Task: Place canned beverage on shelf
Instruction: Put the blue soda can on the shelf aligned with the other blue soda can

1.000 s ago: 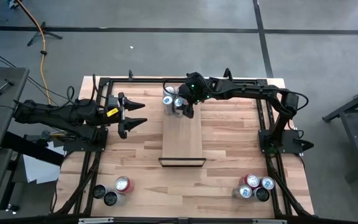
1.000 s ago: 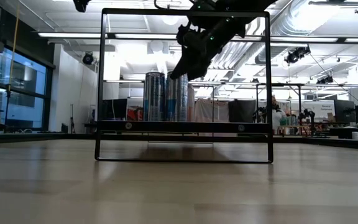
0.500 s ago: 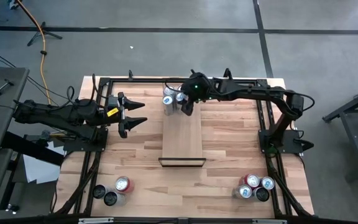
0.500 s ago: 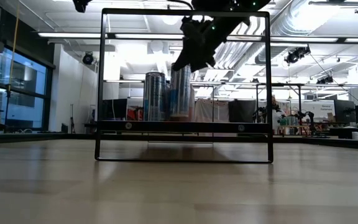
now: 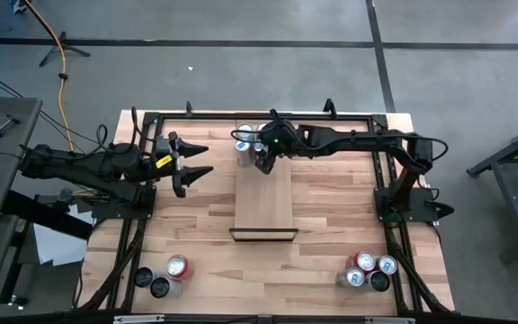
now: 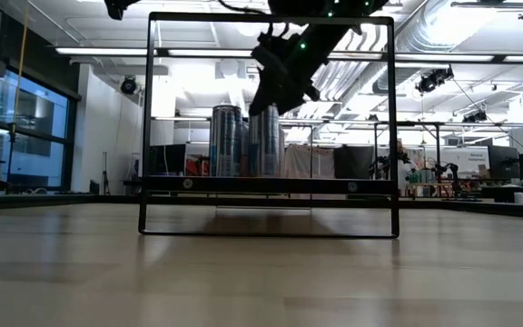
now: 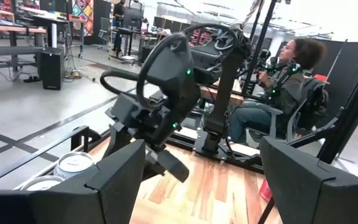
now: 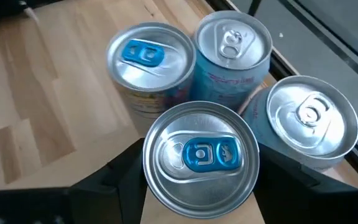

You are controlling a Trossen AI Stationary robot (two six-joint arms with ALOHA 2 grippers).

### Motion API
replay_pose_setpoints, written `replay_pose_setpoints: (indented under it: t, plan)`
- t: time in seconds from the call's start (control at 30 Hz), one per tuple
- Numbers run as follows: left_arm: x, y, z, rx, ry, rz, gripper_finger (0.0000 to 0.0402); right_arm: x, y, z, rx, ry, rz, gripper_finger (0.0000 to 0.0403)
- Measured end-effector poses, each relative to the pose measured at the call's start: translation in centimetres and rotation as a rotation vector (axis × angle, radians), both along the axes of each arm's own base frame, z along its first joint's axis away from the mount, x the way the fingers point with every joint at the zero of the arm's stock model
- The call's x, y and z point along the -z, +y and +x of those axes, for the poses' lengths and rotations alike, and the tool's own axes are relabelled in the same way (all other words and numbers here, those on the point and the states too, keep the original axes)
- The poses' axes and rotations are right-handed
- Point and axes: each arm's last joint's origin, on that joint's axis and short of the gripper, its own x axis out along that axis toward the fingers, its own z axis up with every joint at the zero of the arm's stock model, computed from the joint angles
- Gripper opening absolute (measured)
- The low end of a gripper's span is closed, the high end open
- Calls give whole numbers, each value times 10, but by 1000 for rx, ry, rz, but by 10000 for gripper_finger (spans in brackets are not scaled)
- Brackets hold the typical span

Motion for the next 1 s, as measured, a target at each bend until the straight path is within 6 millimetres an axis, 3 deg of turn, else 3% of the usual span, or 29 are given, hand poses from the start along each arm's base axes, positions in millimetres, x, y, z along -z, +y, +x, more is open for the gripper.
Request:
replay_pose_setpoints:
  t: [0.57, 0.8, 1.0]
  plan:
    - [0, 0, 0, 0, 0, -1, 278, 2, -1, 6, 20, -51, 29, 218]
    - [0, 0, 0, 0, 0, -1, 278, 1, -2, 6, 22, -61, 27, 311]
    - [0, 0, 0, 0, 0, -2, 278, -1, -2, 4, 10, -47, 17, 328]
